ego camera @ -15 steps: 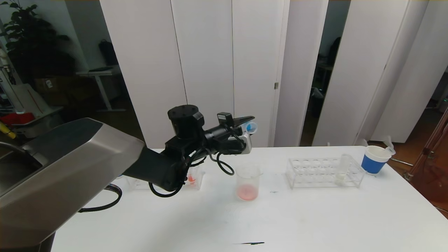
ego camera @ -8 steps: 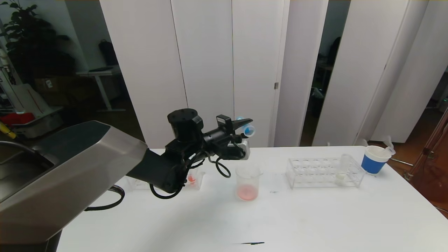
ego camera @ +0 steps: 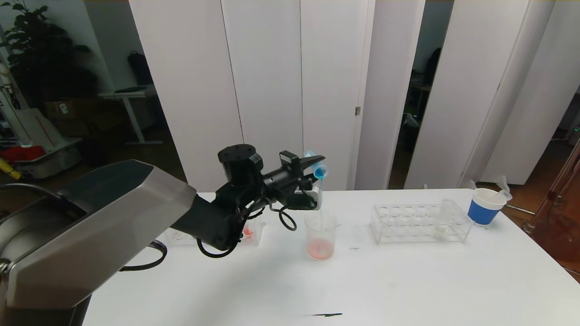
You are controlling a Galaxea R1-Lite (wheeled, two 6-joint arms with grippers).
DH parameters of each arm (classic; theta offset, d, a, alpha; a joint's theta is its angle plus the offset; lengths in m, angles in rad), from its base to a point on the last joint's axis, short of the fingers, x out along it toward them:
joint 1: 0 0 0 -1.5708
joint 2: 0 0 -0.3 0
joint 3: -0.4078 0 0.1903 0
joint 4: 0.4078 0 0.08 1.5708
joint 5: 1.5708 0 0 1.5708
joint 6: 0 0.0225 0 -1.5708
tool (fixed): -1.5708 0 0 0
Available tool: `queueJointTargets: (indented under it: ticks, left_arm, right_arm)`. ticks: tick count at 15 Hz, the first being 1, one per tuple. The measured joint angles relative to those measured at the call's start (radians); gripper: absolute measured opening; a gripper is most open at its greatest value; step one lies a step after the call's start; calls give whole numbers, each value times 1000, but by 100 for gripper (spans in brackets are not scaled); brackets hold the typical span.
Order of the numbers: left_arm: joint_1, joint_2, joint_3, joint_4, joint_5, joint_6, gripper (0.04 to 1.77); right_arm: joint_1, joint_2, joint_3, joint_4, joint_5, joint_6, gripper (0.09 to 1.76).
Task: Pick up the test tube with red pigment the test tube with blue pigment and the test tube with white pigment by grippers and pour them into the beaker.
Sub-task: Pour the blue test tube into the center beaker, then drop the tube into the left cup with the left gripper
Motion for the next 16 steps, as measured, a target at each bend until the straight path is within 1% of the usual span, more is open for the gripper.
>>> queueJointTargets:
  ticks: [8,13,16]
  left_arm:
    - [10,27,-4,-24,-1,1,57]
    - [13,36,-4,-73,-1,40,57]
    - [14,43,-3,-80,-1,56,57]
  right_arm:
    - [0,0,0,0,0,0,175]
    - [0,0,0,0,0,1,175]
    - [0,0,0,0,0,0,175]
